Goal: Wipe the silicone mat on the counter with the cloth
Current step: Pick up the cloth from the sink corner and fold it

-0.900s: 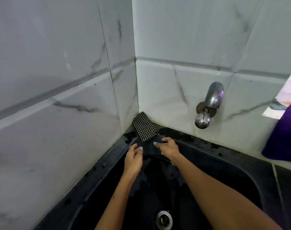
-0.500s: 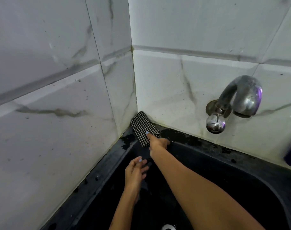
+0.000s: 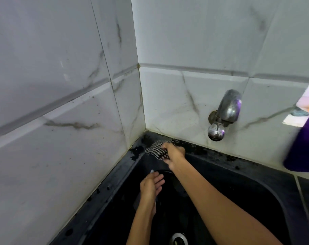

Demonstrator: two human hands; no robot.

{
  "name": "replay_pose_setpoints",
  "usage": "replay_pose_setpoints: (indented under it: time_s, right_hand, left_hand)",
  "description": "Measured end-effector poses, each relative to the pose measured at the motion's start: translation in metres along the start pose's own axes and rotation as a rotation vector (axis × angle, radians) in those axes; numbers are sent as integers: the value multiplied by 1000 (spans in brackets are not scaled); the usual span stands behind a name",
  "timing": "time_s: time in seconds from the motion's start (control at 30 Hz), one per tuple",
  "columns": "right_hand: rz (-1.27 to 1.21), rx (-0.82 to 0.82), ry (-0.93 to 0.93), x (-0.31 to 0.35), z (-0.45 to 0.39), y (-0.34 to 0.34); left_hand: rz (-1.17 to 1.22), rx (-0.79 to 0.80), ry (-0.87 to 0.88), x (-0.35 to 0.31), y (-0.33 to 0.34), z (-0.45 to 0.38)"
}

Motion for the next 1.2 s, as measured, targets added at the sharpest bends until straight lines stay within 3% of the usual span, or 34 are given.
replay_pose_setpoints:
  time_s: [0.17,0.37,0.47,0.57,0.67,0.73,0.87,1.2]
  right_hand:
    - [-123,63,103,19,67,-61]
    - [-139,104,146,26,147,-141]
    - [-20,150,165,32,177,-183]
    - [269,177,129,38,199,-224]
    - [530,57,-166,49,212,-263]
    - [426,87,-298,61,225,-283]
    - [230,211,-206,71,254,-325]
    - [-13,130,-107,78,323,-468]
  left_hand:
    - [67,131,-131,11,29,53]
    - [360,183,-73,24,57,119]
    - [272,115,-45,37,68,152]
    - [209,125,-19,53,81,183]
    - [165,144,20,75,96,208]
    - [143,181,40,93,107,230]
    - [69,281,30,135,135,264]
    - [-93,450,-24,245,216,335]
Point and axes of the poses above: each hand's wrist, its own z-axis away from the middle knuckle, its own y-axis out of the palm, x = y × z, the point moved 3 cm from there along -z, towards the middle knuckle, and after that the axes turned 11 degrees about -y, right-handed, at the moved point
